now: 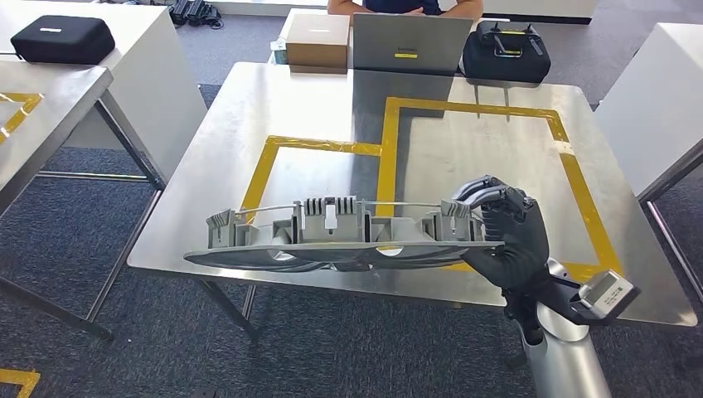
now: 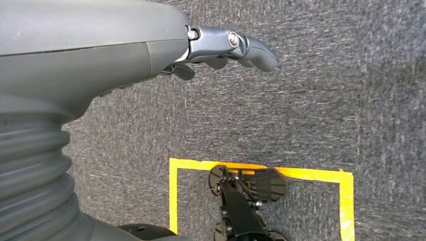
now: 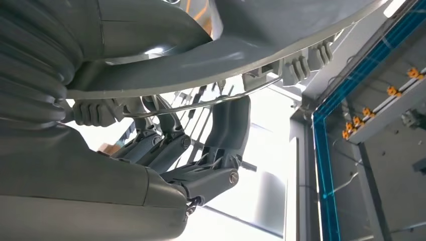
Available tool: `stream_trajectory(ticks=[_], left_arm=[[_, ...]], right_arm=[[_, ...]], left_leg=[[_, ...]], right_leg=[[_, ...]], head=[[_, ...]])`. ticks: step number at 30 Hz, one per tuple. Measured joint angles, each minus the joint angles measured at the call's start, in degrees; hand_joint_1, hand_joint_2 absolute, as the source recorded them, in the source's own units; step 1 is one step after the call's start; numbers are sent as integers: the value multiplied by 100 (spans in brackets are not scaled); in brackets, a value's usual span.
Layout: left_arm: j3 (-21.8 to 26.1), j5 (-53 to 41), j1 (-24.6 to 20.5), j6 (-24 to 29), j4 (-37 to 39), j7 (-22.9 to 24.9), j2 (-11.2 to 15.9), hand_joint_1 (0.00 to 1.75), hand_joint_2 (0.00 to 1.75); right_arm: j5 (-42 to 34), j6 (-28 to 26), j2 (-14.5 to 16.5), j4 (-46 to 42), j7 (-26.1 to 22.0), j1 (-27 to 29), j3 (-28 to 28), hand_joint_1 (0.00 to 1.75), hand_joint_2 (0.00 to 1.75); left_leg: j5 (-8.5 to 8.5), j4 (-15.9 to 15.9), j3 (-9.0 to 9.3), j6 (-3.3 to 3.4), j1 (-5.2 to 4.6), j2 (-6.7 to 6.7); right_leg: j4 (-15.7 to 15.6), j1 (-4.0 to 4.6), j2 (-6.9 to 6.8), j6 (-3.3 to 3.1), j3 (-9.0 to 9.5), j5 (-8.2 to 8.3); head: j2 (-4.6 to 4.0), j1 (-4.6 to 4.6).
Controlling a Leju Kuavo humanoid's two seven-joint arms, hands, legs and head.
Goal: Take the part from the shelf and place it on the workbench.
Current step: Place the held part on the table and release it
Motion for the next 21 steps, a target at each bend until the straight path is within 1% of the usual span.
stream_trajectory(ticks=[2,5,8,10,13,17,21], left_arm=[[0,27,1,-39,0,-21,7,0,175],[0,49,5,-94,0,-66,14,0,175],[0,45,4,-134,-1,-107,18,0,175],[0,38,1,-156,-2,-119,18,0,175],[0,34,-1,-200,-2,-128,17,0,175],[-1,12,-9,-283,-2,-150,17,0,175],[-13,-68,-29,-282,-3,-157,16,0,175]], right_arm=[[356,-514,-20,-1,-2,9,51,175,175],[1108,-1639,-104,97,-1,-52,243,175,175],[1997,-2802,-198,524,3,-290,461,175,175],[2489,-3333,-243,937,5,-491,533,175,175],[2892,-3763,-288,1563,6,-805,557,175,175],[3297,-4077,-311,2383,61,-1226,575,175,175],[3971,-4521,-304,3245,422,-1704,624,175,175]], left_leg=[[1,0,-1,15,-13,1],[3,0,-5,27,-25,1],[9,0,-6,36,-28,2],[14,0,-7,40,-29,2],[20,-1,-7,41,-28,2],[22,-1,-6,40,-28,2],[23,-2,-5,40,-28,1]], right_leg=[[-6,-12,0,18,2,4],[-11,-23,0,40,0,10],[-13,-27,0,51,-2,16],[-13,-27,-1,55,-2,20],[-13,-27,-2,59,-4,24],[-12,-27,-1,59,-5,25],[-11,-26,-2,59,-4,25]], head=[[0,1],[0,1],[0,1],[0,1],[0,0],[0,1],[0,1]])
